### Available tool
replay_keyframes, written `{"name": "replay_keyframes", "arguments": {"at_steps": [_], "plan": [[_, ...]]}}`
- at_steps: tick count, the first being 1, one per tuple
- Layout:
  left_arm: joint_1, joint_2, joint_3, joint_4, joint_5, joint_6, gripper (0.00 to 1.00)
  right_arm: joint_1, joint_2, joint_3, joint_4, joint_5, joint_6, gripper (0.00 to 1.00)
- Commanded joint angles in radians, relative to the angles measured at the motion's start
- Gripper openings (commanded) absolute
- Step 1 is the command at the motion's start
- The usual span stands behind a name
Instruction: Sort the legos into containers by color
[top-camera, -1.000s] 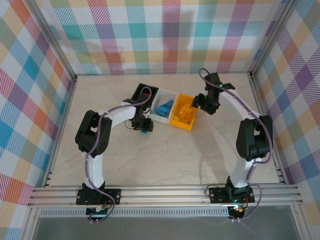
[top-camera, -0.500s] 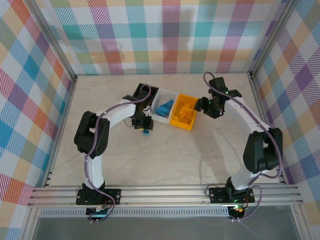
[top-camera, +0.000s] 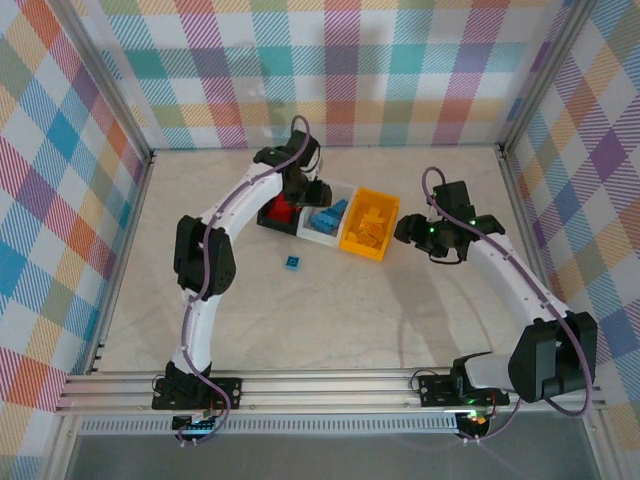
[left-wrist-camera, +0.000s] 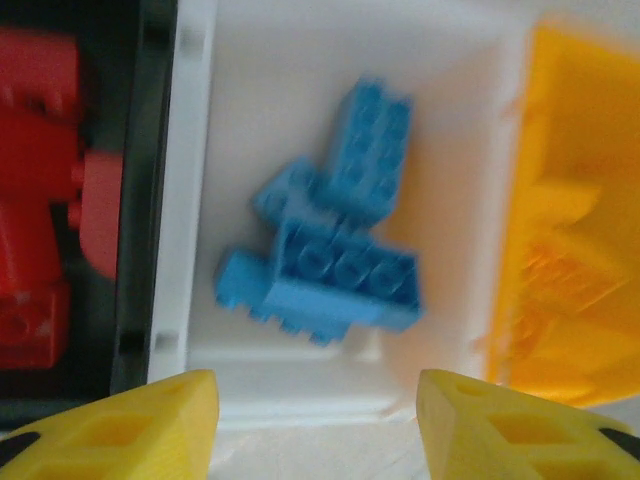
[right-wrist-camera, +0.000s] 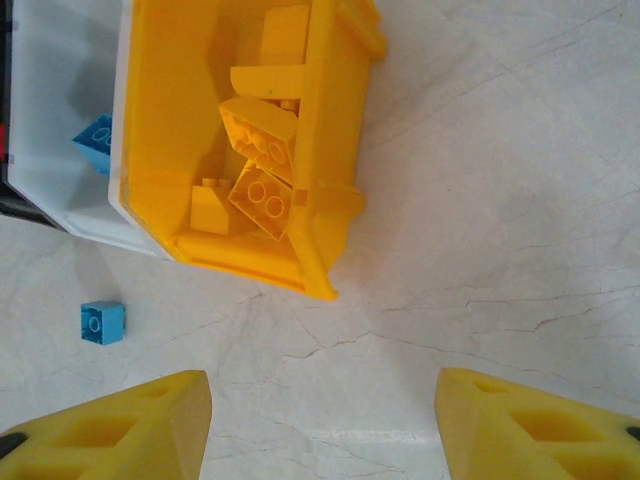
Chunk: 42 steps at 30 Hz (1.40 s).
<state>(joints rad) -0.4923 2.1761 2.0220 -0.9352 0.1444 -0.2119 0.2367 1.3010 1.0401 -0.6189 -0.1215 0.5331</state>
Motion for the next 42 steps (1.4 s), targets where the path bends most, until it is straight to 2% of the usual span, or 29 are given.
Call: {"name": "replay_keyframes", "arguments": {"at_steps": [1, 5, 9, 28, 31, 42], "plan": [[-0.02, -0.121, -0.16, -0.075, -0.043, 0.028, 0.59, -0.002, -0.023, -0.042, 0.037, -0.026, -0.02, 0.62], [-0.022, -0.251, -0.392, -0.023, -0.069, 0.036, 0.64, -0.002, -0.003, -0.071, 0.065, -0.053, 0.007, 0.62], [-0.02, -0.266, -0.493, 0.03, -0.066, 0.045, 0.66, 0.001, 0.033, -0.071, 0.081, -0.075, 0.019, 0.63], [-0.015, -0.159, -0.575, 0.139, -0.089, 0.054, 0.65, 0.007, 0.039, -0.056, 0.071, -0.064, 0.034, 0.65], [-0.015, -0.154, -0.591, 0.149, -0.087, 0.054, 0.61, 0.007, 0.048, -0.047, 0.07, -0.066, 0.038, 0.65], [-0.017, -0.174, -0.635, 0.157, -0.072, 0.043, 0.36, 0.013, 0.07, -0.029, 0.081, -0.064, 0.053, 0.65]]}}
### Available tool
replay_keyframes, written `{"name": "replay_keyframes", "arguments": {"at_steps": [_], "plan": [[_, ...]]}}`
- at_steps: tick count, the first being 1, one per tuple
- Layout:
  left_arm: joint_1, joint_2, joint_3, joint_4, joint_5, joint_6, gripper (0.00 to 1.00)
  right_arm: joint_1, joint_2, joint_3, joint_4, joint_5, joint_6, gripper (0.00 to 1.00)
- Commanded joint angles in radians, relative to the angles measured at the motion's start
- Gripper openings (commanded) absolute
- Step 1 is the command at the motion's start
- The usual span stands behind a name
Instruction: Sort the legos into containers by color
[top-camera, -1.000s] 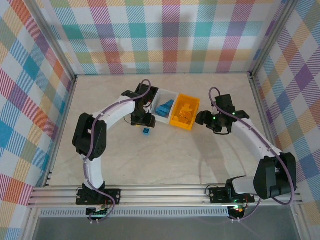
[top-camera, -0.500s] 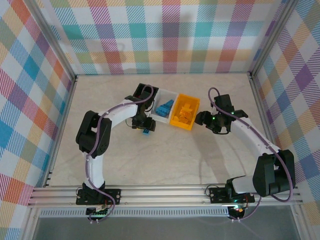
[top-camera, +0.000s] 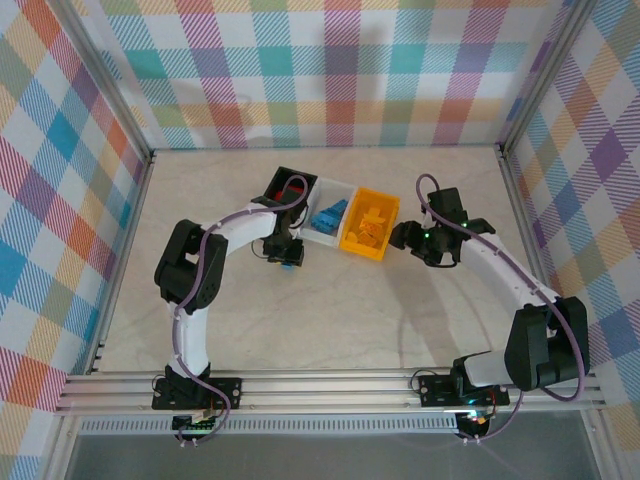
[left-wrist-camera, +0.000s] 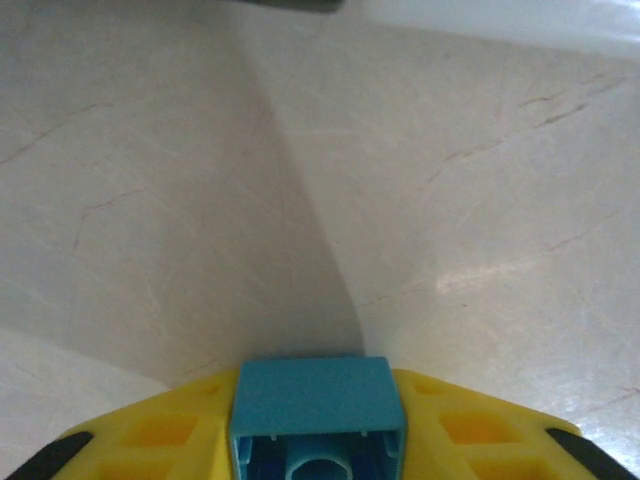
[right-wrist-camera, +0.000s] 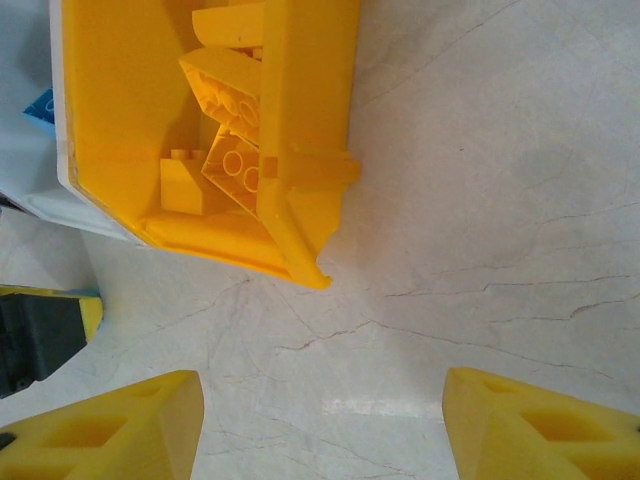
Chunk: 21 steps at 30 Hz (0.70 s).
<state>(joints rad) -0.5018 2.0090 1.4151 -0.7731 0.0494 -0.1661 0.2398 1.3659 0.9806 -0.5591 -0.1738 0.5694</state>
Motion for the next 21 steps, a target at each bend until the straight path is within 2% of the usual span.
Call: {"name": "replay_keyframes", "arguments": {"at_steps": [1, 6, 10, 17, 21], "plan": [[-0.007, -0.012, -0.022, -0.012, 0.024, -0.003, 0.35, 0.012, 0.006, 0.029, 0.023, -0.011, 0.019, 0.65], [-0.007, -0.045, 0.073, -0.077, 0.041, -0.011, 0.32, 0.014, -0.005, 0.024, 0.023, -0.008, 0.017, 0.65], [-0.013, -0.057, 0.226, -0.117, 0.061, -0.029, 0.32, 0.015, -0.023, 0.02, 0.015, 0.005, -0.008, 0.65], [-0.014, 0.184, 0.632, -0.213, 0.084, -0.023, 0.34, 0.015, -0.037, 0.024, 0.008, 0.017, -0.023, 0.65], [-0.013, 0.325, 0.838, -0.257, 0.084, -0.014, 0.4, 0.015, -0.042, 0.036, 0.002, 0.032, -0.045, 0.66]]}}
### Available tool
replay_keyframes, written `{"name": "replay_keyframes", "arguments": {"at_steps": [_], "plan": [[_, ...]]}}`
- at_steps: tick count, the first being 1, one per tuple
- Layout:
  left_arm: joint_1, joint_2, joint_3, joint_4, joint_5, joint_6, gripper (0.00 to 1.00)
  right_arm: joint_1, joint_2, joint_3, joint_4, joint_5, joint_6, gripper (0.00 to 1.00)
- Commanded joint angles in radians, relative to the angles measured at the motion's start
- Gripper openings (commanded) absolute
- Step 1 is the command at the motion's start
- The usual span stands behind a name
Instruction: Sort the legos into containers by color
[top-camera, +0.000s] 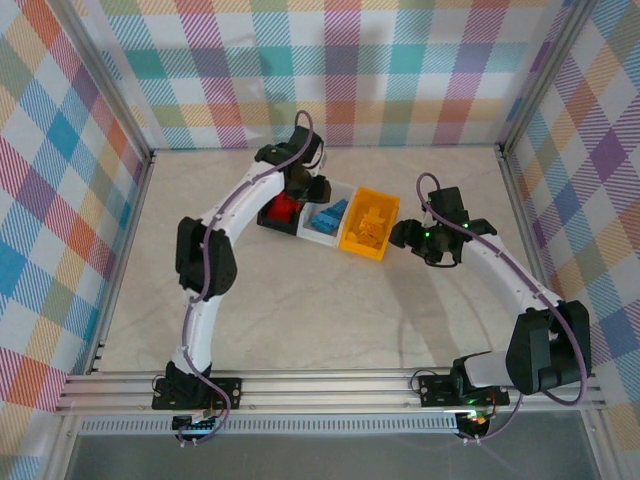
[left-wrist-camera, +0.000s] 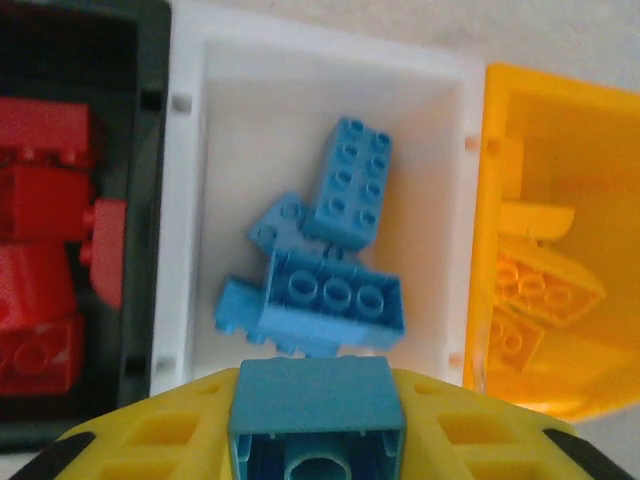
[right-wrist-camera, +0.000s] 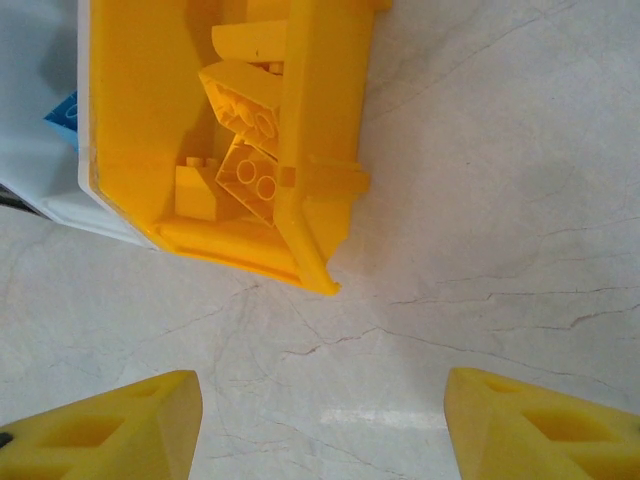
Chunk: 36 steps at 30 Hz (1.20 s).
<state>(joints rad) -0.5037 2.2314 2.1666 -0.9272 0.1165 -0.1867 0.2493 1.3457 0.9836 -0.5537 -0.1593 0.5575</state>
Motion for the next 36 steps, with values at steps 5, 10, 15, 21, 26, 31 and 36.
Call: {"name": "replay_keyframes", "arguments": {"at_steps": [5, 10, 15, 21, 26, 31, 36], "plan": [[-0.007, 0.168, 0.179, -0.109, 0.017, 0.001, 0.6, 0.004, -0.017, 0.041, 0.009, 0.022, -0.045, 0.67], [-0.01, 0.13, 0.158, -0.11, 0.015, 0.008, 0.67, 0.004, -0.002, 0.043, 0.024, 0.004, -0.045, 0.68], [-0.01, 0.023, 0.119, -0.104, 0.015, 0.02, 0.78, 0.006, 0.011, 0.054, 0.055, -0.031, -0.06, 0.72], [-0.011, -0.185, -0.027, -0.058, 0.023, 0.016, 1.0, 0.008, 0.001, 0.049, 0.114, -0.064, -0.063, 1.0], [-0.011, -0.429, -0.273, 0.021, 0.044, 0.0, 1.0, 0.026, -0.04, 0.023, 0.17, -0.07, -0.062, 1.0], [-0.012, -0.716, -0.594, 0.14, -0.004, -0.085, 1.0, 0.045, -0.126, -0.036, 0.268, -0.072, -0.088, 1.0], [-0.013, -0.982, -0.913, 0.283, -0.19, -0.16, 1.0, 0.081, -0.254, -0.151, 0.496, -0.046, -0.225, 1.0]]}}
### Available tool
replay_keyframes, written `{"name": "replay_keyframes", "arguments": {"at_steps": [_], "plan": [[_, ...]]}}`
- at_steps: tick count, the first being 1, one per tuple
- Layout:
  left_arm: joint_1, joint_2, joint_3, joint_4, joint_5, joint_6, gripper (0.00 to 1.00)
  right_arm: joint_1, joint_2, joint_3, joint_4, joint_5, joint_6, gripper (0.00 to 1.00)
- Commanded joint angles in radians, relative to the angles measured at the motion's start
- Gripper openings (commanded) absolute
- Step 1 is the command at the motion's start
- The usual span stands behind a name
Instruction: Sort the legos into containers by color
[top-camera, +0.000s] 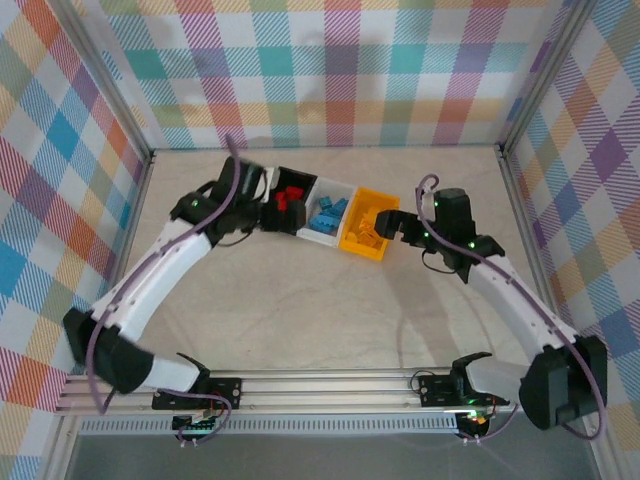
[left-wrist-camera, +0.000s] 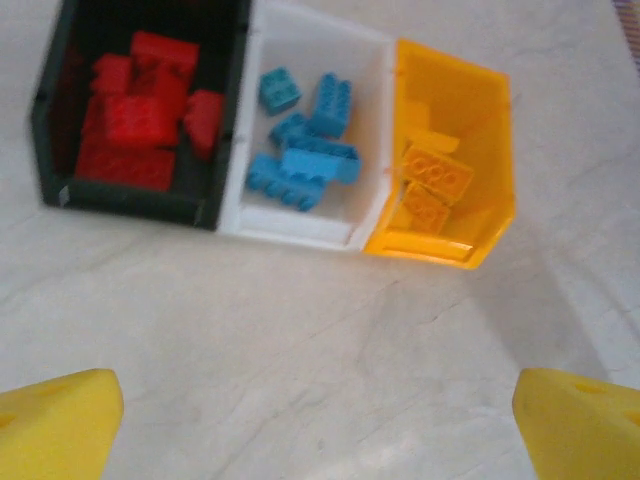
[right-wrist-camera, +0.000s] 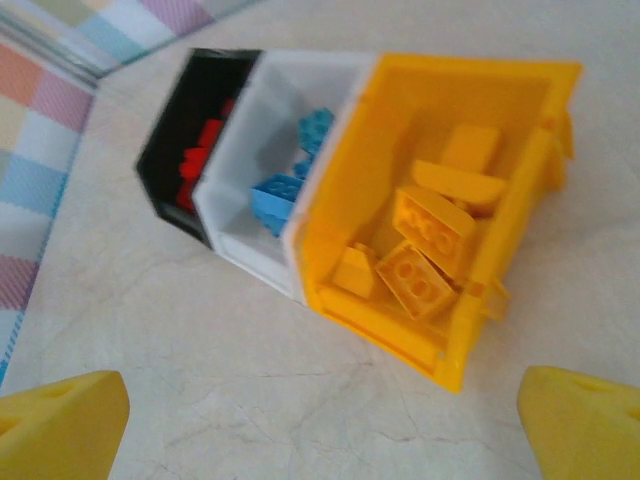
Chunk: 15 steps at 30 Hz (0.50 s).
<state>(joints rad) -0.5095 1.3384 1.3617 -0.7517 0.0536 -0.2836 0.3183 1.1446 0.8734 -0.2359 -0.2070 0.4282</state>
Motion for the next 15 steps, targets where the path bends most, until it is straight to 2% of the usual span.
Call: {"name": "replay_keyframes", "arguments": {"at_steps": [1, 3, 5, 8, 11, 14, 15], "plan": [[-0.007, -0.138, -0.173, 0.15, -0.176, -0.075, 1.0, 0.012, -0.063, -0.057, 0.203, 0.006, -0.109, 1.0], [-0.007, -0.224, -0.285, 0.244, -0.214, -0.057, 1.0, 0.013, -0.068, -0.063, 0.214, 0.018, -0.109, 1.0], [-0.007, -0.299, -0.383, 0.337, -0.201, 0.014, 1.0, 0.014, -0.062, -0.057, 0.222, 0.014, -0.113, 1.0], [-0.007, -0.362, -0.456, 0.379, -0.23, 0.065, 1.0, 0.014, -0.076, -0.079, 0.298, 0.043, -0.114, 1.0], [-0.009, -0.404, -0.491, 0.413, -0.214, 0.132, 1.0, 0.014, -0.091, -0.105, 0.366, 0.134, -0.102, 1.0], [-0.007, -0.423, -0.51, 0.424, -0.269, 0.131, 1.0, 0.015, -0.08, -0.093, 0.326, 0.315, 0.021, 1.0], [-0.007, -0.422, -0.514, 0.421, -0.29, 0.12, 1.0, 0.013, -0.08, -0.093, 0.317, 0.333, 0.018, 1.0]]}}
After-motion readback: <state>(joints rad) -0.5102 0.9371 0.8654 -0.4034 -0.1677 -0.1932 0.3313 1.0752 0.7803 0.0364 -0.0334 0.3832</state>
